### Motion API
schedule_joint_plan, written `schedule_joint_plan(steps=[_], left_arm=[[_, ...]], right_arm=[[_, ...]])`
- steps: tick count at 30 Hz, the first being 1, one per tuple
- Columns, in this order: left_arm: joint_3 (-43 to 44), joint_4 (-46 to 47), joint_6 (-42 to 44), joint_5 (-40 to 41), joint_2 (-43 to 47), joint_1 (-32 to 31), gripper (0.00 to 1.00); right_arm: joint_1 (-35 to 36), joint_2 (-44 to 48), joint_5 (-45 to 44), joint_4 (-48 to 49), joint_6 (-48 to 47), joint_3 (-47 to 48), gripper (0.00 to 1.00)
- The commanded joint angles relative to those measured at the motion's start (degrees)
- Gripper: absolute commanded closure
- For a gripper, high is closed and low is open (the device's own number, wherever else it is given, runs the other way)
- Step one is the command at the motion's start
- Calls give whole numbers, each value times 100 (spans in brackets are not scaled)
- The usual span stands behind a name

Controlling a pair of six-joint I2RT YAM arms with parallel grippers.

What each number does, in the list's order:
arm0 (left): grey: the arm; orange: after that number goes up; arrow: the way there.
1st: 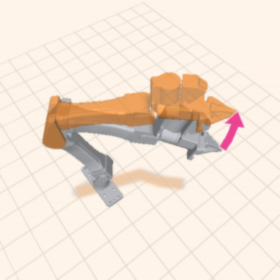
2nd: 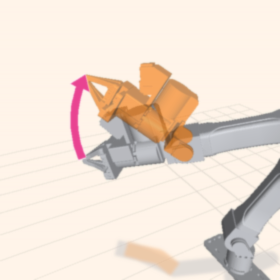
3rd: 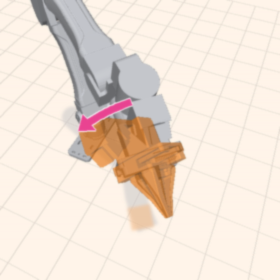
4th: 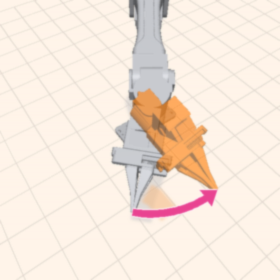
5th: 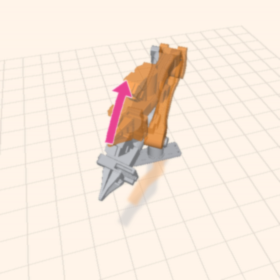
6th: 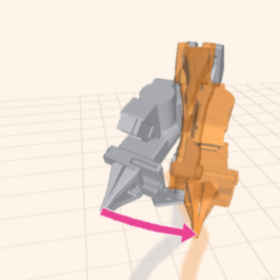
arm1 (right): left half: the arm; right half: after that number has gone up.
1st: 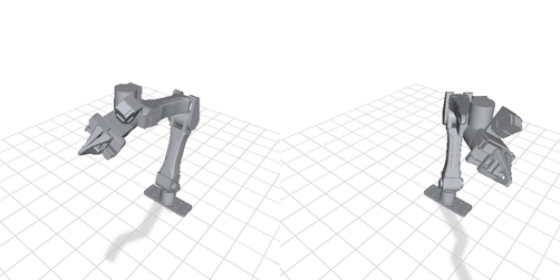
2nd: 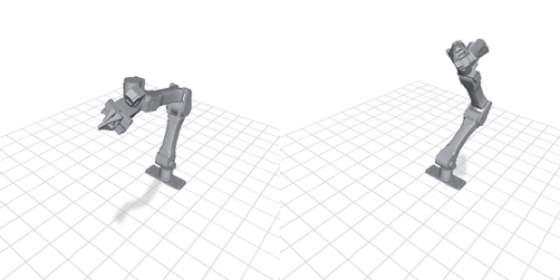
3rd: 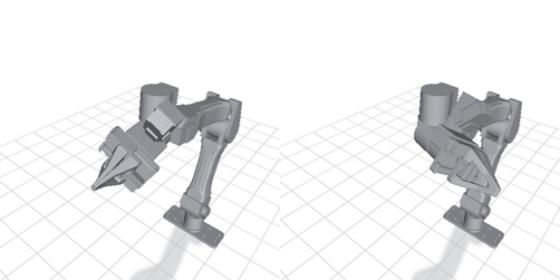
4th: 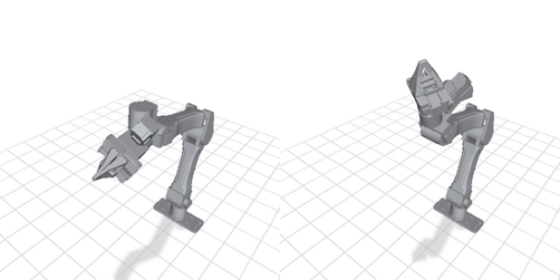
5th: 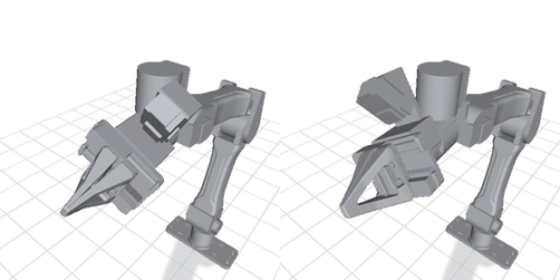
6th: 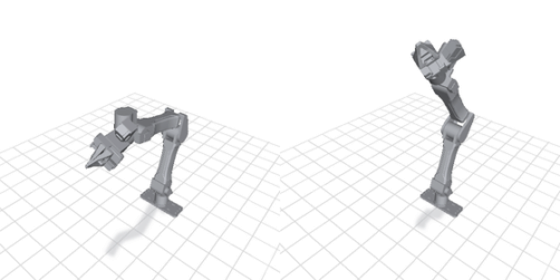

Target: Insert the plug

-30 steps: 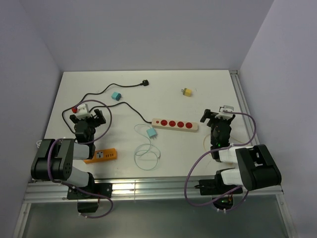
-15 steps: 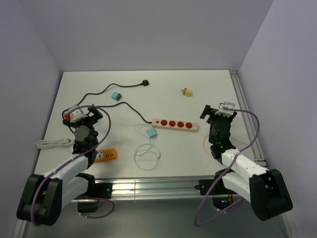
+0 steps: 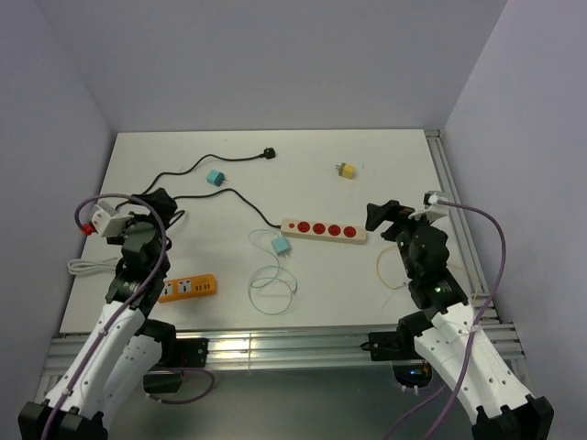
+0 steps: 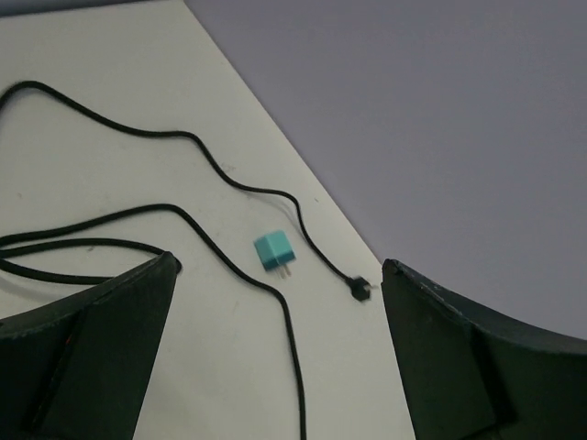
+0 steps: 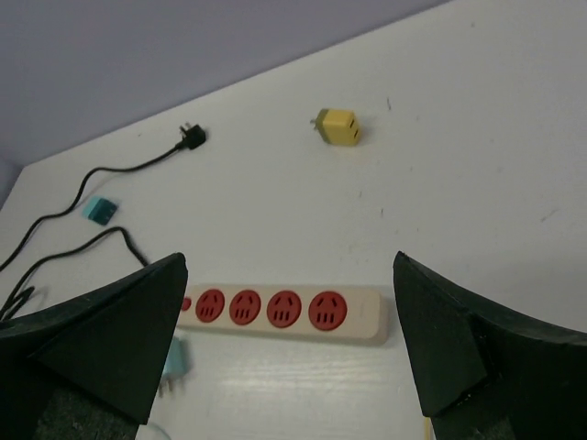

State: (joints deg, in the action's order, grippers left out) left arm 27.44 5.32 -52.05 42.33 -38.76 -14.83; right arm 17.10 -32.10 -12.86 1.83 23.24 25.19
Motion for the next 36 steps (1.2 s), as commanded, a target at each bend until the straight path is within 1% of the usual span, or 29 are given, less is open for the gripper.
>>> schedule_joint_plan(steps=[1, 2, 3, 5, 6, 7, 8, 10, 13, 14, 16, 17, 20, 21, 22, 23, 24, 25, 26, 27, 28, 29, 30, 31, 33, 34, 36], left_arm=[[112, -690, -50, -1357, 570, -11, 1], [86, -751, -381, -1515, 763, -11, 1], [-62, -743, -524, -1795, 835, -11, 1], [-168, -664, -735, -2104, 966, -11, 1], [-230, -586, -719, -2306, 1002, -11, 0], [-248, -550, -684, -2830, 1011, -11, 0], [-274, -315, -692, -3053, 985, -11, 1], [-248, -356, -745, -3501, 880, -11, 1], [-99, -418, -622, -3924, 485, -11, 0], [-55, -453, -483, -4142, 292, -11, 1], [24, -497, -359, -4319, 72, -20, 4], [42, -497, -297, -4355, 18, -20, 7], [-2, -331, -140, -4504, -61, -99, 9], [15, -287, -86, -4479, -87, -143, 10], [42, -321, -51, -4409, -105, -247, 10], [77, -365, 10, -4287, -157, -309, 10], [164, -383, 63, -4259, -193, -423, 10], [217, -444, 116, -4259, -219, -485, 10], [261, -462, 186, -4259, -263, -538, 10], [305, -453, 213, -4259, -263, -652, 10], [323, -384, 248, -4085, -263, -705, 10], [306, -348, 318, -4066, -263, -758, 10], [288, -295, 353, -4066, -255, -854, 10], [262, -234, 397, -4100, -246, -890, 10], [131, 38, 494, -4180, -219, -934, 10], [78, 117, 494, -4180, -202, -960, 11], [-63, 363, 494, -4320, -202, -978, 11]], right_arm=[[-5, -120, 470, -1154, 566, 99, 0], [-5, -252, 399, -1384, 619, 222, 0], [-5, -384, 364, -1569, 629, 345, 1], [-5, -752, 407, -2035, 629, 679, 2], [-5, -850, 373, -2220, 663, 811, 4], [-5, -912, 224, -2387, 707, 995, 4], [3, -982, 179, -2615, 873, 1049, 4], [-5, -1035, 13, -2879, 1076, 1198, 4], [3, -1316, -172, -3169, 1173, 1470, 4], [-5, -1552, -434, -3301, 1226, 1576, 5], [-5, -1973, -454, -3382, 1113, 1778, 4], [-14, -2115, -228, -3347, 1025, 1831, 5], [-14, -2695, 117, -3180, 770, 2025, 7], [-14, -2827, 265, -3075, 717, 2042, 6], [-14, -3159, 319, -2909, 612, 2173, 6], [-5, -3354, 311, -2881, 559, 2305, 5], [-14, -3565, 302, -2855, 524, 2445, 1], [-23, -3984, 311, -2741, 419, 2734, 0], [-14, -4206, 250, -2705, 357, 2902, 0], [-14, -4417, 58, -2705, 313, 3304, 0], [-14, -4837, -31, -2635, 164, 3500, 0], [-14, -5050, -102, -2565, 58, 3684, 0], [-23, -5278, -181, -2538, -64, 4139, 0], [-23, -5759, -338, -2608, -309, 4413, 0], [-23, -6236, -375, -2582, -679, 4914, 0], [-23, -6708, -392, -2538, -1081, 5378, 0], [-32, -7177, -498, -2582, -1618, 6072, 2]])
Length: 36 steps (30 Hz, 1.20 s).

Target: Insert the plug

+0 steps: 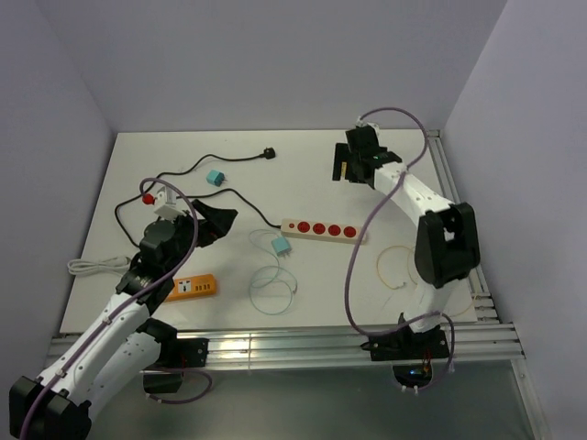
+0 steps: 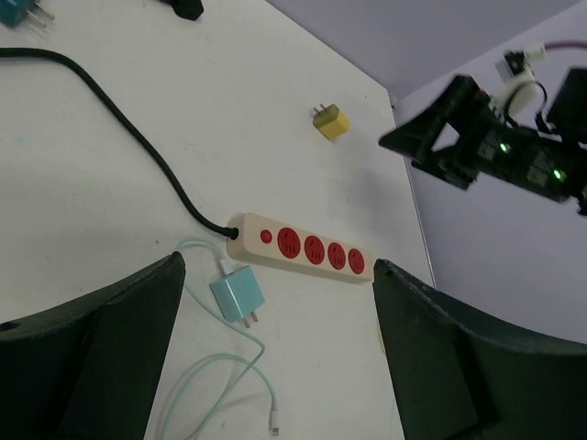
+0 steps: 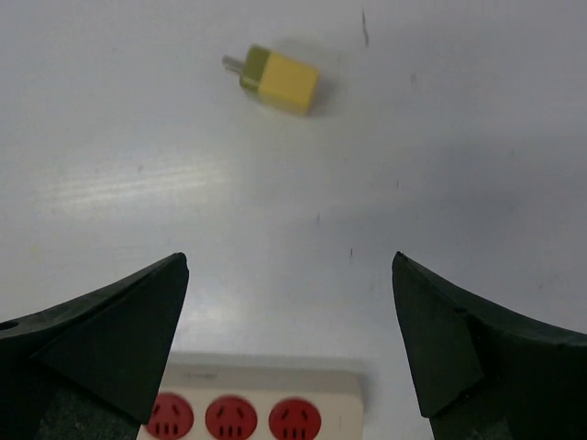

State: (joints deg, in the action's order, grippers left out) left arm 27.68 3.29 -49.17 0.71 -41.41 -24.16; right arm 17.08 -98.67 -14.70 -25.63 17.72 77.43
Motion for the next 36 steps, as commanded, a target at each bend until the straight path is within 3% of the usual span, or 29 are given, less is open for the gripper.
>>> schedule_joint_plan(steps=[1, 4, 9, 12, 21, 27, 36], left_arm=[[-114, 655, 206, -255, 54, -45, 11], [-149, 805, 197, -282, -121, -115, 13], [-61, 998, 197, -282, -491, -255, 14], [62, 1025, 241, -282, -666, -291, 15], [132, 1350, 179, -396, -1027, -414, 16], [220, 1385, 214, -396, -1256, -449, 16], [194, 1376, 197, -423, -1282, -484, 16]], right_arm=[[-56, -895, -306, 155, -1208, 1044, 2], [-240, -1302, -235, 443, -1446, 1388, 4], [-592, -1681, 730, 761, -2006, 1599, 9], [-583, -2041, 951, 647, -2420, 1932, 14], [-592, -2832, 1583, 296, -3045, 2828, 16], [-583, -3290, 1566, -153, -2984, 3427, 25], [-592, -3193, 1487, -135, -2932, 3041, 30]])
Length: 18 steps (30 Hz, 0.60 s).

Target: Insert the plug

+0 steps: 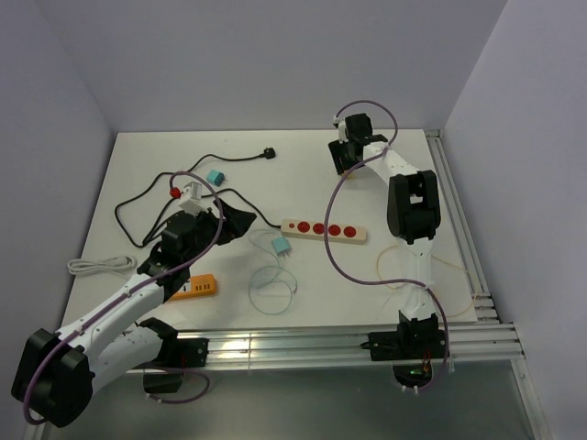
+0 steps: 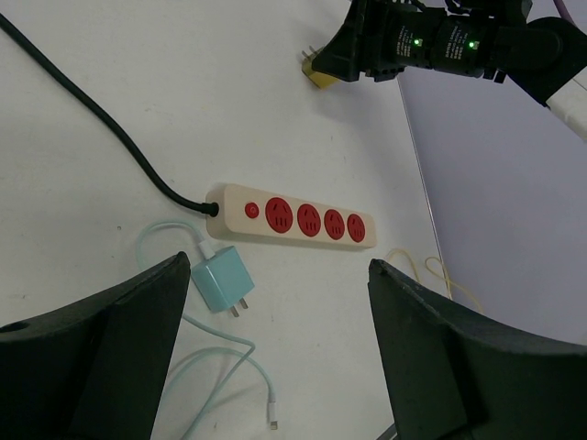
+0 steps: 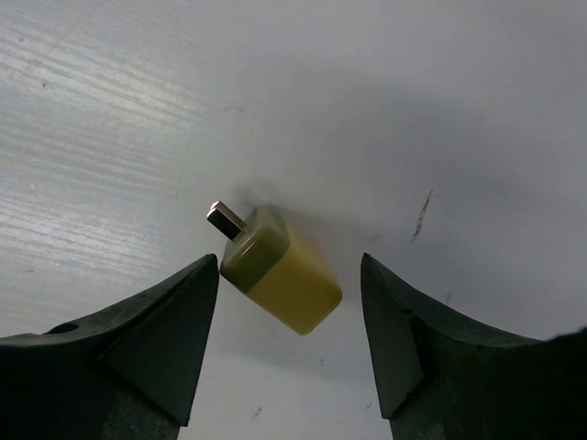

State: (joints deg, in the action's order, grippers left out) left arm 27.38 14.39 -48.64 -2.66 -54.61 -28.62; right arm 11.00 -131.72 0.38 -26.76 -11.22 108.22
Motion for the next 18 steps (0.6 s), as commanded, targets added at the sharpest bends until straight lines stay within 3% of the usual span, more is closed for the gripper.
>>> schedule_joint_plan(steps=[1, 8, 15, 18], left_arm=[[216, 257, 145, -86, 56, -38, 16], [277, 134, 136, -139, 91, -38, 16], [462, -138, 83, -358, 91, -38, 18], [514, -243, 13, -516, 152, -56, 18]], right_arm=[[24, 94, -29, -65, -38, -12, 32], [25, -143, 32, -294, 41, 331, 54], [25, 111, 515, -128, 427, 129, 69], [33, 164, 569, -232, 638, 199, 81]])
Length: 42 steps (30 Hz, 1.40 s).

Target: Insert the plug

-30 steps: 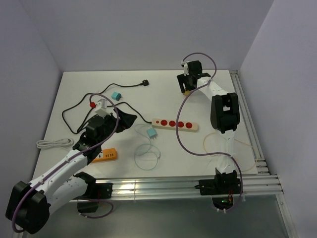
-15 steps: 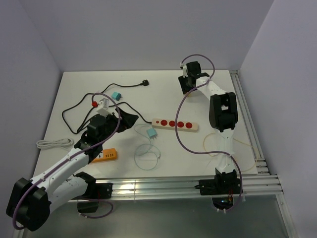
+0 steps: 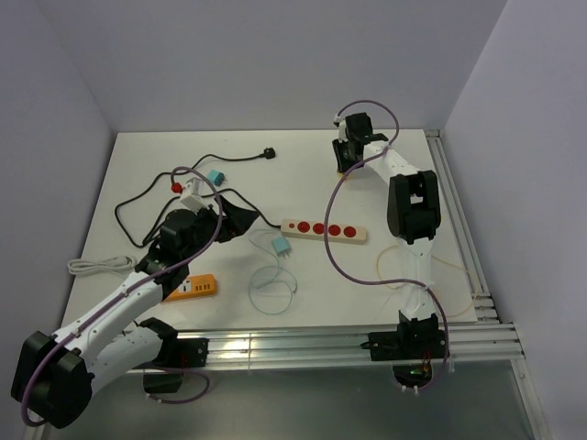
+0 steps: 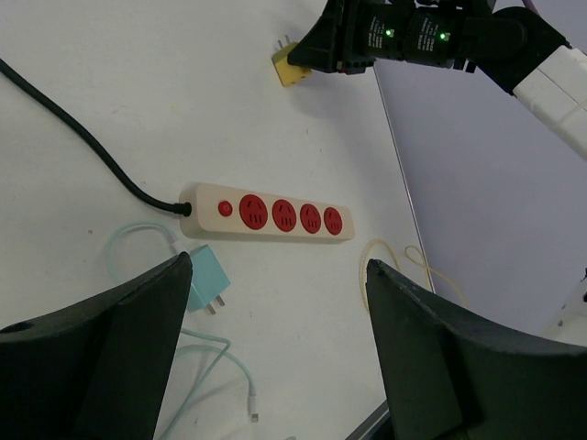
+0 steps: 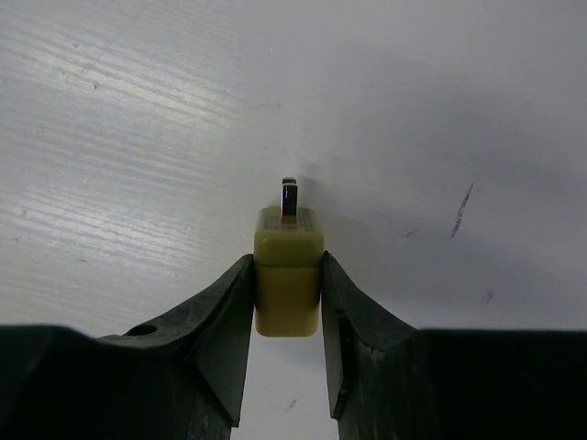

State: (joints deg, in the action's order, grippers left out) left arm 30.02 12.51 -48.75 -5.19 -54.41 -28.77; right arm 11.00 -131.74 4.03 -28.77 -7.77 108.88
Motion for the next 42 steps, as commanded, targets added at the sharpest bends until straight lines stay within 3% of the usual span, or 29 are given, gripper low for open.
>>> schedule_joint_plan(steps=[1, 3, 5, 10, 14, 16, 19, 27, 32, 42], left_arm=[[285, -91, 6, -307, 141, -32, 19], [311, -161, -20, -421, 150, -49, 19], [408, -301, -29, -517, 150, -67, 20], [706, -749, -20, -720, 124, -58, 21], [786, -785, 85, -1150, 256, -67, 21], [786, -785, 173, -1343, 370, -67, 21], [821, -864, 243, -1441, 475, -58, 23], [865, -506, 16, -2459, 300, -58, 33], [822, -83, -213, -3450, 133, -58, 42], [444, 1234, -897, -4797, -446, -67, 37]], right_arm=[[51, 184, 168, -58, 398, 160, 92], [51, 358, 220, -75, 723, 151, 100], [16, 709, 273, -58, 1196, 3, 100], [51, 1834, 1360, 389, 2234, -972, 100], [95, 3293, 2678, 1266, 3639, -2833, 100], [138, 3750, 3774, 2417, 4246, -3598, 100], [358, 4480, 4385, 3404, 5083, -4899, 100], [1359, 5939, 4721, 3158, 4486, -5781, 100], [1431, 6547, 4993, 3115, 4153, -6168, 100], [1764, 6828, 5336, 2728, 3449, -6344, 100]])
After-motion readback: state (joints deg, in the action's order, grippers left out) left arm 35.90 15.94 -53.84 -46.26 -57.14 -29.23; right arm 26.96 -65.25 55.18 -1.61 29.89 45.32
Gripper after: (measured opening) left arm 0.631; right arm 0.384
